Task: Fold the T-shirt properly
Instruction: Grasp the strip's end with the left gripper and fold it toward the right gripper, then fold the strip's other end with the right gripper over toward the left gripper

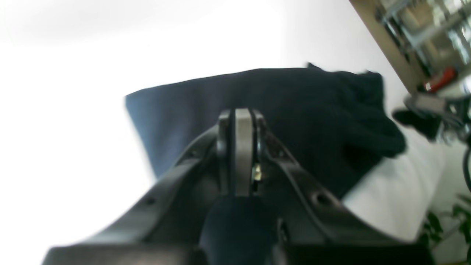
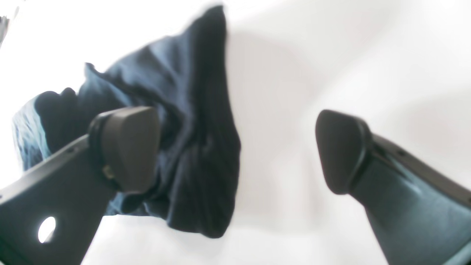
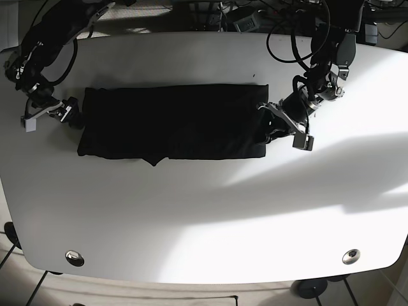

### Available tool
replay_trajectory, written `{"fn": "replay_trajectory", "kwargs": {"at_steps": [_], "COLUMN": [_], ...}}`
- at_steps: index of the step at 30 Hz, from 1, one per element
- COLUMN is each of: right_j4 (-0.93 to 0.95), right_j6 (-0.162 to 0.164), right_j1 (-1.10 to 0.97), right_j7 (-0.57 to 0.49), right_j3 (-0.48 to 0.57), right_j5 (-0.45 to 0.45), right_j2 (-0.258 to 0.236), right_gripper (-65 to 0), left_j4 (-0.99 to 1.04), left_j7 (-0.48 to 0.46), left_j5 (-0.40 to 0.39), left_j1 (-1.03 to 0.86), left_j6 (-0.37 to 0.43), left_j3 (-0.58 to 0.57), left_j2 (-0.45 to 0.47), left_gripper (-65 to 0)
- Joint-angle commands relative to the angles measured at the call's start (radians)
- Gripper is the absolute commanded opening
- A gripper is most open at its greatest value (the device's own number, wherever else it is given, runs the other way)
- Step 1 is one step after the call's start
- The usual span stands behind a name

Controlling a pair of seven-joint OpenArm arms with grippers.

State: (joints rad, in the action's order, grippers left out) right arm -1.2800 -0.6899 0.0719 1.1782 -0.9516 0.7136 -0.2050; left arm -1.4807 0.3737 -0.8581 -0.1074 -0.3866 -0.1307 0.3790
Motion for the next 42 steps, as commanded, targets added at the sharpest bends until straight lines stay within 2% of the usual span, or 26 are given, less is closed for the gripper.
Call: {"fn": "replay_trajectory", "kwargs": {"at_steps": [1,3,4,9,14,15,19,20,21,23,26,28,30,32,38,39,42], "right_j4": [0.009,0.01,0.012,0.007,0.013,0.013,0.012,0.01,0.01,0.009,-0.008,-0.1,-0.214,-0.3,-0.603,-0.639,-0.734], "right_j6": [-0.008,-0.008,-0.008,-0.008,-0.008,-0.008,-0.008,-0.008,-0.008,-0.008,-0.008,-0.008,-0.008,-0.006,0.035,0.042,0.092], "right_j1": [0.013,0.009,0.009,0.007,-0.001,-0.008,-0.01,-0.01,-0.008,-0.01,-0.011,-0.033,-0.056,-0.073,-0.079,-0.077,-0.079], "right_j7": [-0.05,-0.056,-0.059,-0.06,-0.122,-0.136,-0.149,-0.149,-0.149,-0.149,-0.149,-0.145,-0.14,-0.097,0.021,0.035,0.053], "right_j3": [0.006,0.05,0.096,0.197,0.262,0.27,0.27,0.271,0.271,0.271,0.271,0.271,0.271,0.271,0.273,0.294,0.435], "right_j5": [0.028,0.027,0.027,0.025,0.025,0.025,0.025,0.025,0.025,0.025,0.025,0.025,0.025,0.027,0.03,0.03,0.027], "right_j2": [-0.02,-0.012,0.003,0.077,0.092,0.091,0.083,0.074,0.071,0.071,0.069,0.071,0.077,0.077,0.112,0.126,0.167], "right_gripper": [0.0,0.0,0.0,0.0,-1.4,-5.9,-43.9,-57.1,-63.7,-61.7,-63.1,-63.1,-63.1,-63.1,-63.1,-63.1,-63.1], "left_j4": [0.03,0.084,0.111,0.119,0.114,0.11,0.002,-0.022,-0.031,-0.028,0.004,0.105,0.206,0.252,0.257,0.257,0.257], "left_j7": [0.008,0.044,0.058,0.064,0.074,0.084,0.097,0.097,0.097,0.097,0.097,0.097,0.097,0.095,0.095,0.097,0.097], "left_j5": [-0.02,-0.023,-0.023,-0.022,-0.028,-0.031,-0.031,-0.031,-0.031,-0.031,-0.02,-0.02,-0.02,-0.02,-0.022,-0.022,-0.022], "left_j1": [0.041,0.062,0.077,0.082,0.079,0.079,0.045,0.039,0.035,0.033,0.038,0.07,0.128,0.147,0.148,0.148,0.148], "left_j6": [-0.041,-0.041,-0.041,-0.041,-0.039,-0.041,-0.041,-0.041,-0.041,-0.041,-0.041,-0.041,-0.041,-0.041,-0.039,-0.038,-0.038], "left_j3": [-0.002,-0.002,-0.002,-0.002,-0.002,-0.002,0.004,0.003,0.001,-0.002,-0.002,-0.016,-0.08,-0.102,-0.108,-0.108,-0.109], "left_j2": [0.007,0.005,0.005,0.005,0.005,0.005,0.005,0.005,0.005,-0.004,-0.041,-0.047,-0.061,-0.064,-0.093,-0.101,-0.11], "left_gripper": [-65.0,-65.0,-65.0,-65.0,-65.0,-65.0,-65.0,-65.0,-65.0,-65.0,-65.0,-65.0,-65.0,-65.0,-65.0,-65.0,-65.0]}}
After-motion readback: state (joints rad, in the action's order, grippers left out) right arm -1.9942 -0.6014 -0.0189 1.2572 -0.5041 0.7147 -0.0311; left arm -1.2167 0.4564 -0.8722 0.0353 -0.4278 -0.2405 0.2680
